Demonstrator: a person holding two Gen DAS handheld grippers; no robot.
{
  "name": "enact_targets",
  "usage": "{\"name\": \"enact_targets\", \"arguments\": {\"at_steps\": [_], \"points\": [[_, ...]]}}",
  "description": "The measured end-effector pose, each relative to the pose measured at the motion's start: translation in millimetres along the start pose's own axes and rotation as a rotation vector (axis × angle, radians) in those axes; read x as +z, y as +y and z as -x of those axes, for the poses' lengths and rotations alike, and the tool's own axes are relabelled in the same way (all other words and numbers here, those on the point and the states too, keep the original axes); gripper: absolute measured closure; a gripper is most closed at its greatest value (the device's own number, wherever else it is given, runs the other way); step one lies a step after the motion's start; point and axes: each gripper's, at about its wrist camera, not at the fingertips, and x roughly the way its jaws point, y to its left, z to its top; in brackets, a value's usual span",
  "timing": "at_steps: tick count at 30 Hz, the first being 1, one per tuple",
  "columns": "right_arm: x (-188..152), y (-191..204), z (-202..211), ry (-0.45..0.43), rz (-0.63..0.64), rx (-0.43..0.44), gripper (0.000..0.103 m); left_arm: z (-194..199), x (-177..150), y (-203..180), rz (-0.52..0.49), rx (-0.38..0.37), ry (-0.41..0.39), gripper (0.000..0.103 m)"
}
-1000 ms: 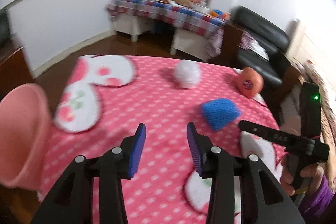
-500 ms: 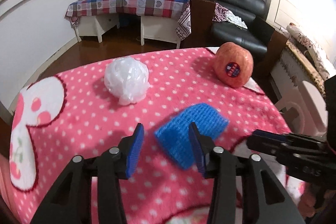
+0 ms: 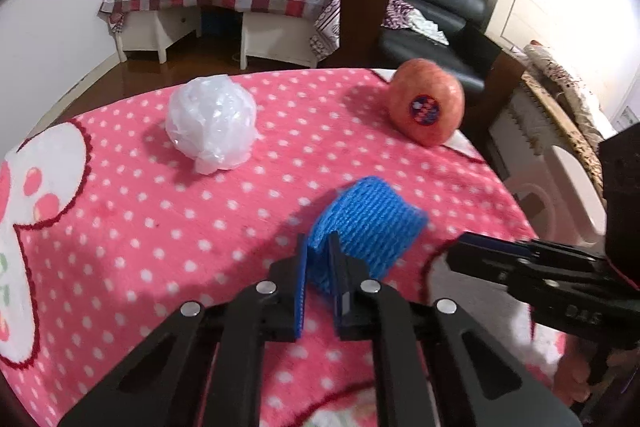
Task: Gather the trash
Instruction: 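Grasp the blue mesh sleeve with the left gripper, then grasp the white plastic bag with the right gripper while the left gripper holds the blue mesh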
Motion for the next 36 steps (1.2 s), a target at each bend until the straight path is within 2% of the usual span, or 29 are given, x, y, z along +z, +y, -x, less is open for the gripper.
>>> {"name": "enact_targets", "arguments": {"at_steps": [9, 15, 17, 18, 22, 29, 36], "points": [[5.7, 13.2, 3.5, -0.022, 0.024, 0.013, 0.084, 43.1, -10.7, 5.5, 0.060, 0.007, -0.070, 0.096], [29.5, 37.2, -6.1, -0.032, 0.056, 0.092, 0.084, 83.9, -29.0, 25.0, 0.119, 0.057, -0.125, 0.096], [39.2, 49.8, -12.9, -0.037, 0.077, 0.112, 0.079, 96.3, -37.3, 34.9, 0.145, 0.080, -0.140, 0.096], [44.9, 57.4, -16.8, -0.045, 0.090, 0.125, 0.070, 101.7, -40.8, 40.2, 0.159, 0.089, -0.147, 0.096], [62.8, 80.5, -33.1, -0.056, 0.127, 0.140, 0.066, 121.2, -52.9, 61.1, 0.218, 0.126, -0.170, 0.096], [82.9, 102.4, -70.1, -0.056, 0.148, 0.090, 0.066, 136.6, -65.0, 82.7, 0.273, 0.159, -0.187, 0.096], [85.4, 101.0, -90.4, -0.078, 0.118, 0.034, 0.066, 139.7, -70.1, 88.6, 0.289, 0.170, -0.190, 0.096]]}}
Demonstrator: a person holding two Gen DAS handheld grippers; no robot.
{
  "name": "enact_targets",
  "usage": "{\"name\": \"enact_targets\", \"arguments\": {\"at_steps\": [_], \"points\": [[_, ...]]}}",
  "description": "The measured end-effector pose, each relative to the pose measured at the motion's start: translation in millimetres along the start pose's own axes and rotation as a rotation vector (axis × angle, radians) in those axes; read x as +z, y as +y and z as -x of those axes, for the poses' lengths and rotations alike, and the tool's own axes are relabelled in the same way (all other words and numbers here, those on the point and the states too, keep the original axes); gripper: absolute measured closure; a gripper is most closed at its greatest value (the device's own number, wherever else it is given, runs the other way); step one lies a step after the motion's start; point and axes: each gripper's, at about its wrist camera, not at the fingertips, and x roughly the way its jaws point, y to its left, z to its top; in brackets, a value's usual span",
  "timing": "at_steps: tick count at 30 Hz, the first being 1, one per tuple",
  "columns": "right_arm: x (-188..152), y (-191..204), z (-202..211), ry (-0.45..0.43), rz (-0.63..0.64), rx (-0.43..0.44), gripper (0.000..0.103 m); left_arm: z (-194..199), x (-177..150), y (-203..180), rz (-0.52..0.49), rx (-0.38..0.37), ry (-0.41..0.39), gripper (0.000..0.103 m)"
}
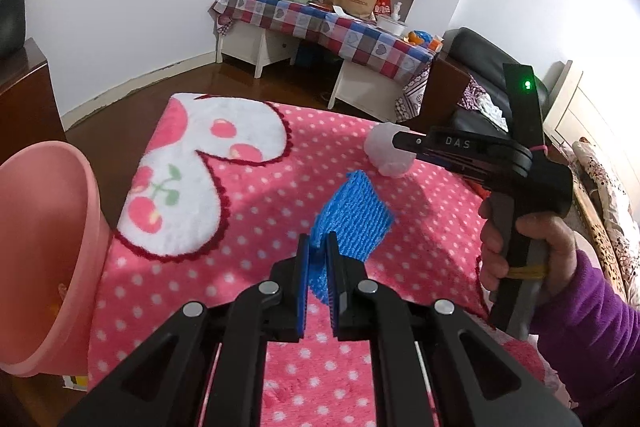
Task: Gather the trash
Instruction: 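Grasp the white plastic bag with the right gripper while the left gripper holds the blue mesh, then carry the blue mesh and white bag with both grippers over the pink bucket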
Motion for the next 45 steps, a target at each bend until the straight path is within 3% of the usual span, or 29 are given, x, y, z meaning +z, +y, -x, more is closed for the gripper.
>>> {"name": "enact_targets", "arguments": {"at_steps": [3, 5, 9, 29, 45], "points": [[-0.4, -3.9, -3.6, 0.007, -0.001, -0.004, 0.066, 0.6, 0.3, 0.9, 0.004, -0.001, -0.001, 0.096], [-1.6, -6.3, -4.9, 0.017, 0.005, -0.010, 0.078, 0.8, 0.2, 0.9, 0.004, -0.002, -0.001, 0.096], [-6.3, -8.7, 2.2, 0.020, -0.002, 0.002, 0.090, 4.2, 0.2, -1.4, 0.006, -0.001, -0.008, 0.096], [-73.0, 15.0, 102.6, 0.001, -0.001, 0.131, 0.090, 57.0, -13.8, -22.0, 0.032, 0.067, -0.102, 0.096], [-103.2, 71.0, 111.9, 0.038, 0.111, 0.199, 0.090, 97.5, -31.9, 2.8, 0.093, 0.153, -0.169, 0.095]]}}
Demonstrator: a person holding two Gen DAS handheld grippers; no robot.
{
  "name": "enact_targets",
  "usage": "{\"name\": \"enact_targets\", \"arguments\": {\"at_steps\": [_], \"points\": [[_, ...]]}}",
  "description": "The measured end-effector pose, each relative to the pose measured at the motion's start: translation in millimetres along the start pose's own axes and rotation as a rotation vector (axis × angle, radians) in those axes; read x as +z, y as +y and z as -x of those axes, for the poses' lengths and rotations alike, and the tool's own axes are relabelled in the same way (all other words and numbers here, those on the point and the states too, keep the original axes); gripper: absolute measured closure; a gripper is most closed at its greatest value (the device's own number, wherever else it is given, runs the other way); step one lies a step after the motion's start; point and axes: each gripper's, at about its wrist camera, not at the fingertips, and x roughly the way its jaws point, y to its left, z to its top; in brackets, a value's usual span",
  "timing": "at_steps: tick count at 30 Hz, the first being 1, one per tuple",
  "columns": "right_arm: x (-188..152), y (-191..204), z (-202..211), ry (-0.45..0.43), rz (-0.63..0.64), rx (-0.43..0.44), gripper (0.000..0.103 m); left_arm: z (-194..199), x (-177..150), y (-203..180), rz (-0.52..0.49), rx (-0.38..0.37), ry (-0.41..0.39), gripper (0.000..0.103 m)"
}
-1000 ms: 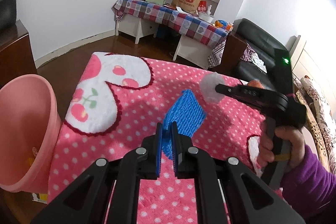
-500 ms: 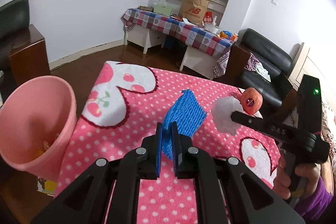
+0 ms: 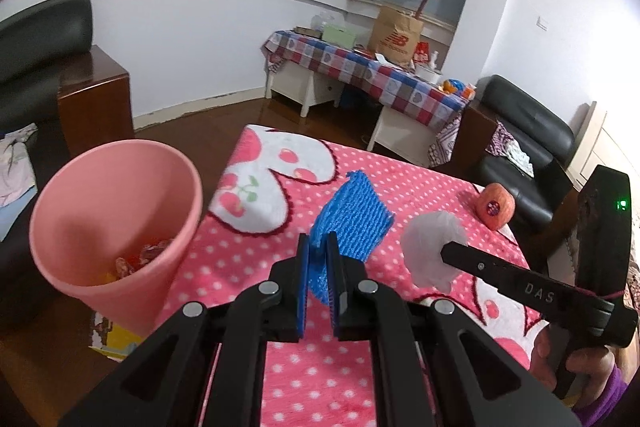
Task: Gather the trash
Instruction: 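Carry the blue mesh and white bag with both grippers over the pink bucket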
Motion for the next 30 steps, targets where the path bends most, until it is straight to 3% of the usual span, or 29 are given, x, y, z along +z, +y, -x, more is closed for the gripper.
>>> {"name": "enact_targets", "arguments": {"at_steps": [30], "points": [[32.4, 116.5, -69.9, 0.072, 0.201, 0.179, 0.090, 17.6, 10.7, 102.4, 0.154, 0.250, -0.065, 0.095]]}}
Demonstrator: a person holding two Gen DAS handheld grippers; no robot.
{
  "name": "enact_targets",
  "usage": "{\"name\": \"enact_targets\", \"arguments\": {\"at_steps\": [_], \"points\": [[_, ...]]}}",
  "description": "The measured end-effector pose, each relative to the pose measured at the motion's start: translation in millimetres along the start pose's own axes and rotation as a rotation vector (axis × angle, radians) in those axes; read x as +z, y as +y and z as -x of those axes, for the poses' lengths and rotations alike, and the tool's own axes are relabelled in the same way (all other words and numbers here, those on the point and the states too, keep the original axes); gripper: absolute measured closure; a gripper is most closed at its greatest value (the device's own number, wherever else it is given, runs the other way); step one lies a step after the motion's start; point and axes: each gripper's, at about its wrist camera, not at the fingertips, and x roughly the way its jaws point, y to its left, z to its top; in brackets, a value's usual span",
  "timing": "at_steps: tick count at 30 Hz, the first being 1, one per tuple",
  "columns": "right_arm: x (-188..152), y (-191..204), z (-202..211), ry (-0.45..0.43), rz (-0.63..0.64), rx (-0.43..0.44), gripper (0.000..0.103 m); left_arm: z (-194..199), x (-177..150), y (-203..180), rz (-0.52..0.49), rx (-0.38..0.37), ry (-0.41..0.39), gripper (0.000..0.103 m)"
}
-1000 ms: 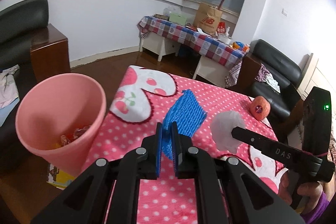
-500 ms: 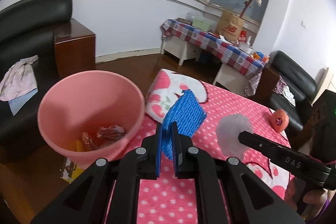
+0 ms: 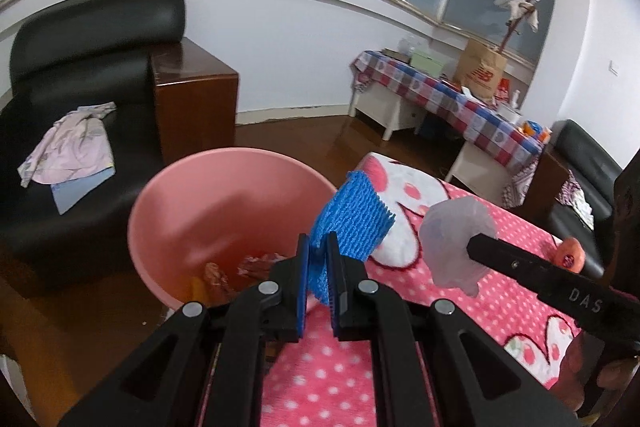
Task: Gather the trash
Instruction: 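Carry the blue mesh and white bag with both grippers over the pink bucket, then open both grippers to drop the mesh and bag into the bucket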
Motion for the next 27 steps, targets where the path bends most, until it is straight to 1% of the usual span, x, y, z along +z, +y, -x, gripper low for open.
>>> {"name": "enact_targets", "arguments": {"at_steps": [7, 16, 27], "points": [[9.8, 23.3, -23.3, 0.016, 0.041, 0.052, 0.090, -1.4, 3.3, 26.9, 0.042, 0.065, -0.001, 0.095], [10.5, 45.8, -55.6, 0.049, 0.082, 0.092, 0.090, -10.2, 0.8, 48.1, 0.066, 0.119, 0.023, 0.095], [2.8, 52.1, -91.4, 0.110, 0.097, 0.081, 0.090, -15.9, -4.4, 62.6, 0.085, 0.162, 0.050, 0.095]]}}
